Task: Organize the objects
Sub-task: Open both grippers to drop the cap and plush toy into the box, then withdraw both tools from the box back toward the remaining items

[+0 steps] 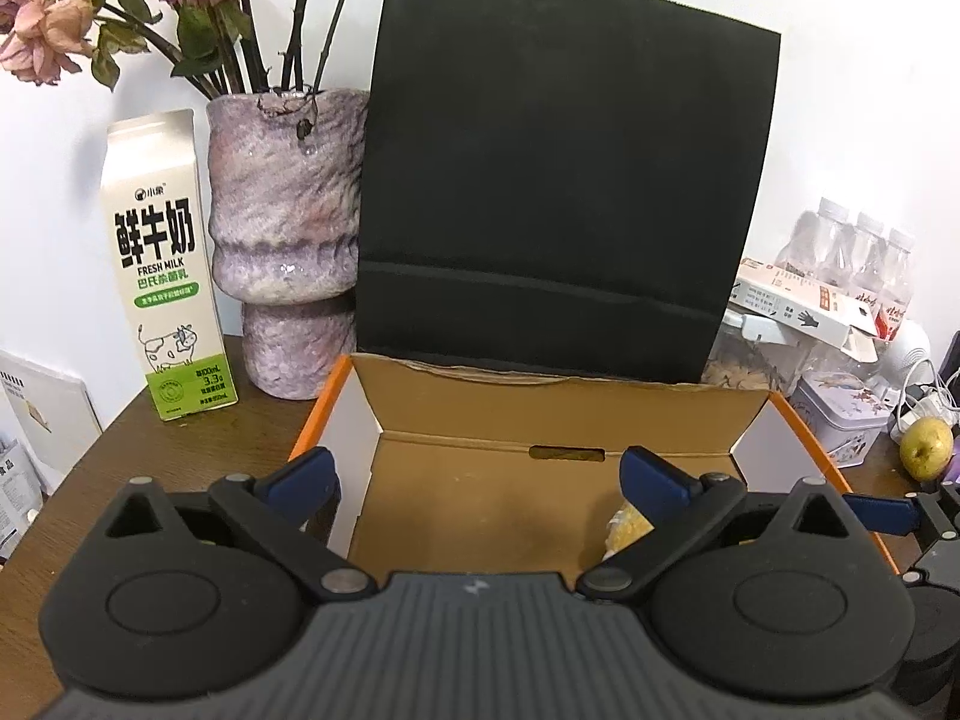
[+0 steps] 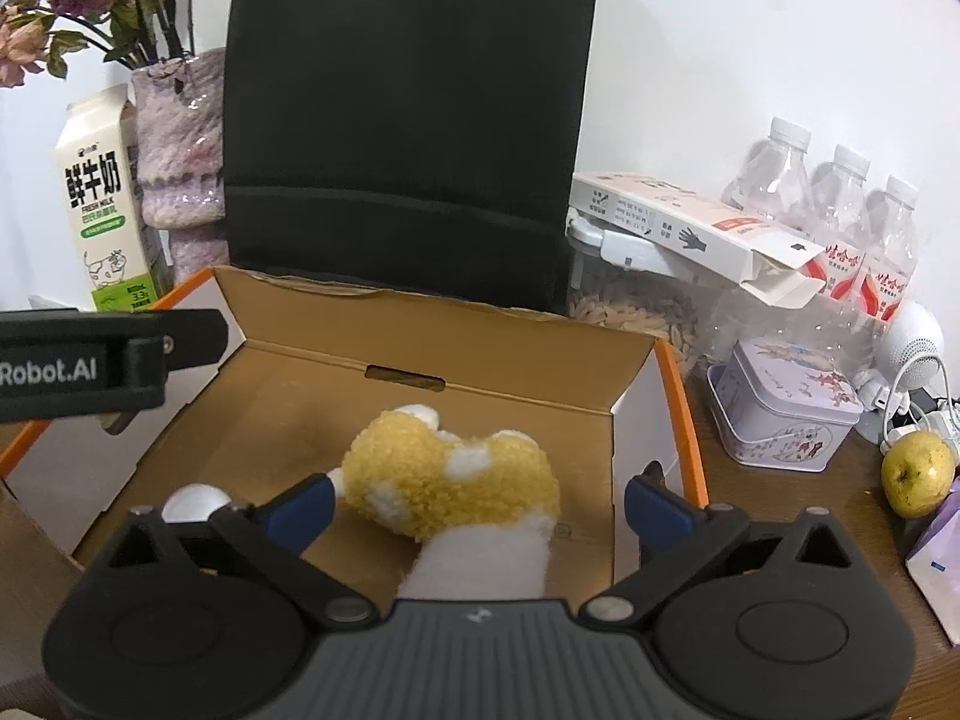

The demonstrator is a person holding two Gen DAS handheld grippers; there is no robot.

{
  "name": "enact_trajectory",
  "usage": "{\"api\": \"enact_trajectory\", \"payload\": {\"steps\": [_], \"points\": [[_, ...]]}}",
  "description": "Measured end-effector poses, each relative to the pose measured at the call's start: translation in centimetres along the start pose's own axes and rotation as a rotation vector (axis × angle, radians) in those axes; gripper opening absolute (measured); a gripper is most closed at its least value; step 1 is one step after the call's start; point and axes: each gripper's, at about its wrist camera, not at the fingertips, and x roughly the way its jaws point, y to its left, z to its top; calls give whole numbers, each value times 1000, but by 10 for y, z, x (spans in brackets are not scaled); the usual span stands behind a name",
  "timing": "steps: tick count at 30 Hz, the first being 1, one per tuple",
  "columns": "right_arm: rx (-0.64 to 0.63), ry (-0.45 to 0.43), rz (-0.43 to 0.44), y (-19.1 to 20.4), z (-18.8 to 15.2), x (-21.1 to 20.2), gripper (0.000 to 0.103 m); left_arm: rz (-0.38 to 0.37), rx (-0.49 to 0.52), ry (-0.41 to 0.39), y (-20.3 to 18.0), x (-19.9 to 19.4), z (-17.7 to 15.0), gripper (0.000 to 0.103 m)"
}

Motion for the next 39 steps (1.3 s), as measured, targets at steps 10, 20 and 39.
{"api": "enact_trajectory", "payload": {"steps": [10,20,39], "points": [[-2,-30,4,1,-2,-23,103,-8,-3,-34,1,-25,2,103],[6,-74,10,2,-9,-64,103,-31,-10,-69,2,-66,-5,103],[0,-155,14,13,-48,-160,103,-60,6,-103,-1,-158,-43,103]]}}
